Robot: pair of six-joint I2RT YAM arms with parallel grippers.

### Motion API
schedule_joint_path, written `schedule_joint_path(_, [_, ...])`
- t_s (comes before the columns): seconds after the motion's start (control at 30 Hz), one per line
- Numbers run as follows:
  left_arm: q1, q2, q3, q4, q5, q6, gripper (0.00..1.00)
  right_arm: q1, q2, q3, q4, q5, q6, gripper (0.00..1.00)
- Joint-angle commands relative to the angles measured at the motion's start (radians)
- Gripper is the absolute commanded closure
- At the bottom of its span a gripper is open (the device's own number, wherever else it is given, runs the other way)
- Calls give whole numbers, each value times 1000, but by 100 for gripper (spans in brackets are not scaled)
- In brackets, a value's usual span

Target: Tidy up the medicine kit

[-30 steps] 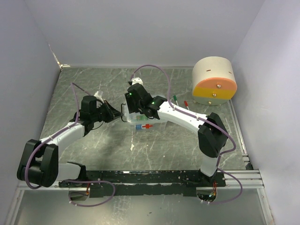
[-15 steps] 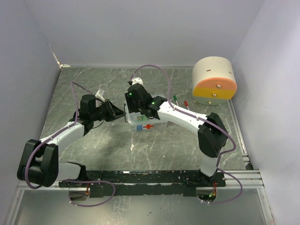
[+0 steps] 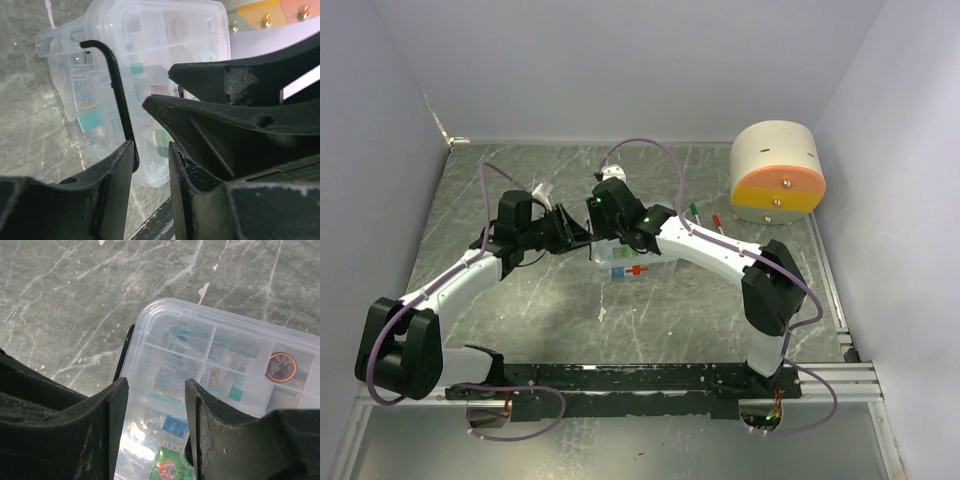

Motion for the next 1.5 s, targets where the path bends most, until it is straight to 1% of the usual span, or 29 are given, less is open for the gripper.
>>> schedule_joint_path(0.0, [-68,0,112,-185,-125,92,56,-4,66,-32,-121,-20,36,51])
schedule_joint_path(0.1, [-103,0,147,-260,-217,111,56,-9,68,-47,-117,-27,51,51])
schedule_joint_path(0.27, [-112,14,165,-291,-245,127,57,-23,39,-68,-96,-36,74,51])
schedule_joint_path(0.4, [-113,9,203,-338,-279,158,54,-44,-22,-37,-83,-36,86,51])
schedule_joint_path(0.47, [-113,8,227,-364,-289,179,50,-61,-56,-12,-82,-35,90,49])
schedule_joint_path(0.57, [-112,5,259,-375,-284,219,36,-96,-122,-13,-57,-25,84,46])
schedule_joint_path(0.67, [-112,5,278,-374,-320,245,24,-172,-192,-101,-9,-42,88,43])
schedule_joint_path(0.77, [-112,29,297,-374,-350,277,19,-274,-301,-275,94,-125,117,37])
schedule_joint_path(0.87, [-111,72,314,-362,-341,297,16,-371,-420,-460,221,-198,136,25])
schedule_joint_path(0.9, [-111,90,320,-358,-335,295,16,-397,-450,-508,248,-221,136,23])
schedule_joint_path(0.97, [-111,134,341,-360,-324,297,17,-438,-465,-560,264,-262,131,22])
schedule_joint_path(1.03, [-111,165,362,-372,-333,304,19,-449,-466,-589,268,-294,131,24])
schedule_joint_path(1.07, [-111,179,371,-378,-340,308,20,-450,-469,-601,273,-308,134,27])
schedule_joint_path(1.1, [-111,189,379,-384,-347,312,21,-450,-473,-615,278,-318,141,32])
schedule_joint_path(1.23, [-109,217,401,-403,-351,321,25,-452,-485,-666,288,-342,169,44])
schedule_joint_path(1.3, [-109,225,407,-403,-347,323,27,-453,-486,-690,296,-362,188,54])
schedule_joint_path(1.37, [-108,233,412,-408,-347,329,29,-452,-488,-711,302,-386,207,60])
schedule_joint_path(1.4, [-108,236,415,-412,-348,332,29,-452,-491,-723,310,-397,217,63])
schedule_joint_path(1.47, [-108,247,421,-418,-340,336,30,-450,-501,-752,336,-420,241,66])
